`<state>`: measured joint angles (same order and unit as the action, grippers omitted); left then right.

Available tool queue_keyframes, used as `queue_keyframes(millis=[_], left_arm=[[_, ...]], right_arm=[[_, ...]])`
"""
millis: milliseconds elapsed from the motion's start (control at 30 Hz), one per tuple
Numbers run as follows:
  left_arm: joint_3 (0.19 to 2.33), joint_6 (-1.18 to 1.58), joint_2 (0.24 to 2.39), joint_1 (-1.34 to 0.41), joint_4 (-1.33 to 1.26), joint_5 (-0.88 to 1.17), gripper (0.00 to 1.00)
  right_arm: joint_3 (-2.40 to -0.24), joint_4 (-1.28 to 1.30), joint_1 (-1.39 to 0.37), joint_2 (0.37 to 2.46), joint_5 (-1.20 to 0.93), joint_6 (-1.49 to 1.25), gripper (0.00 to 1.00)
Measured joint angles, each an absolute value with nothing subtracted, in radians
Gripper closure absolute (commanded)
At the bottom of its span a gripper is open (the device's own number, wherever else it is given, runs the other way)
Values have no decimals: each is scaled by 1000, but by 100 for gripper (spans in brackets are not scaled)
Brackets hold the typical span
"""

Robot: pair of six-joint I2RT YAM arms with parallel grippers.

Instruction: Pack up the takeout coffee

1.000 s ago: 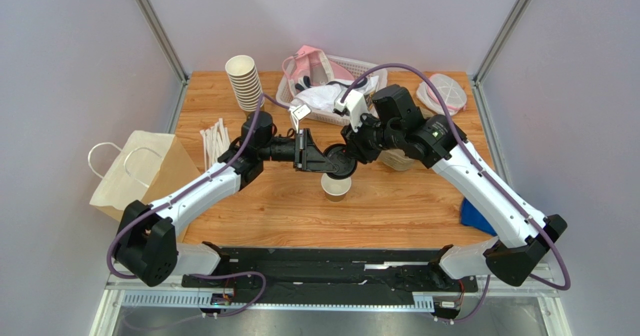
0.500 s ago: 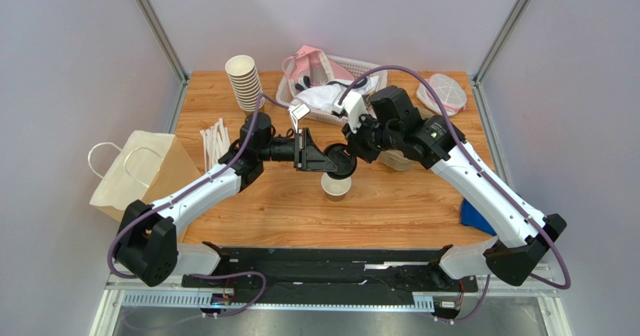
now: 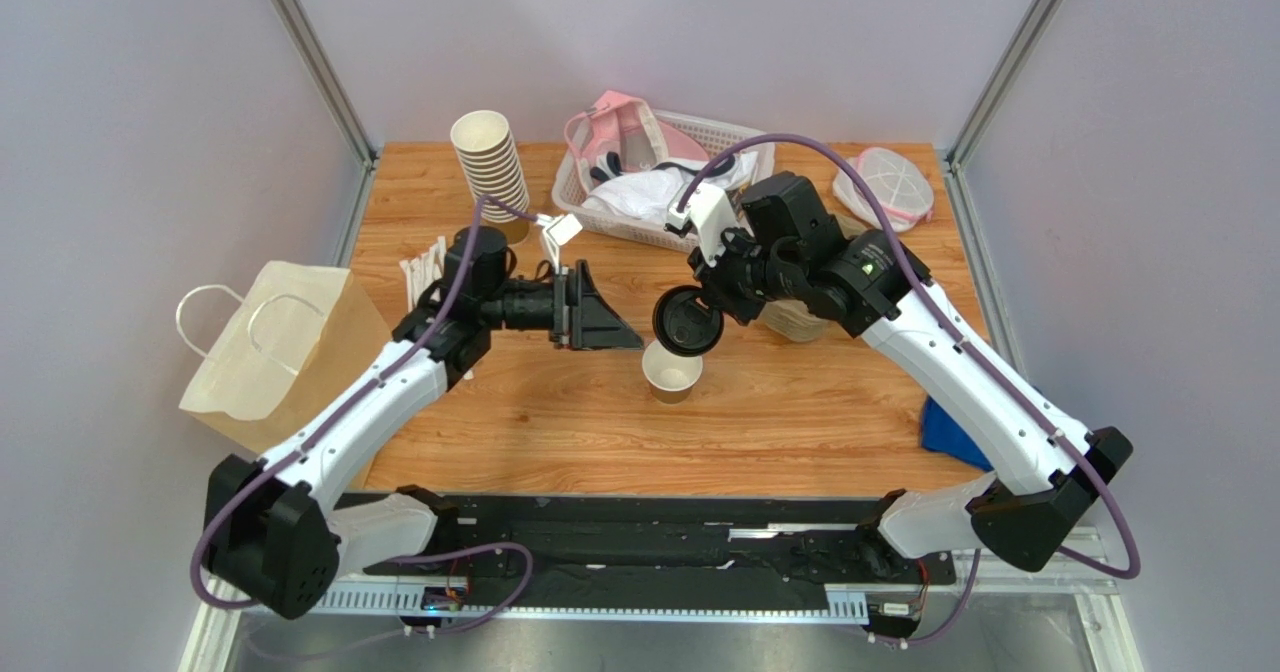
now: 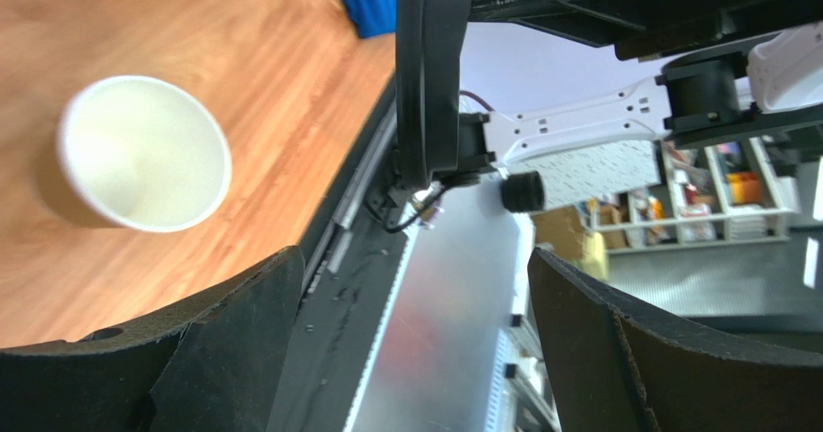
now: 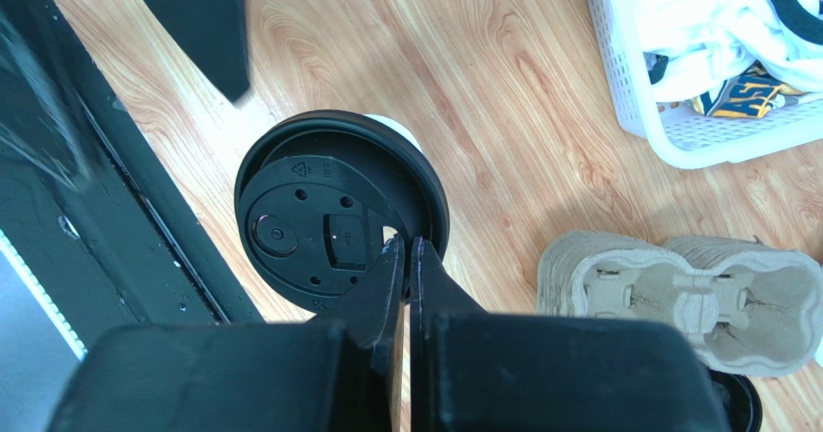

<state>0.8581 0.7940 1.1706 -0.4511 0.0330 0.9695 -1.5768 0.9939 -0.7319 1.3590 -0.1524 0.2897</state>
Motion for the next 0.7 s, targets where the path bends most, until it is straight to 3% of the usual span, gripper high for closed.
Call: queue_keyframes(millis=[233,500,700], left_arm=[[953,601,1085,-289,303,960,2],[1398,335,1299,-218,642,844,1],[1342,297,1305,-209,659,801,1]], right_arm=[[-1579,1009,-732,1421,-168,304,100],[-1604,1042,-736,1601,-174,332,100],[-1618,1064,-736,1689,-175,364,100]])
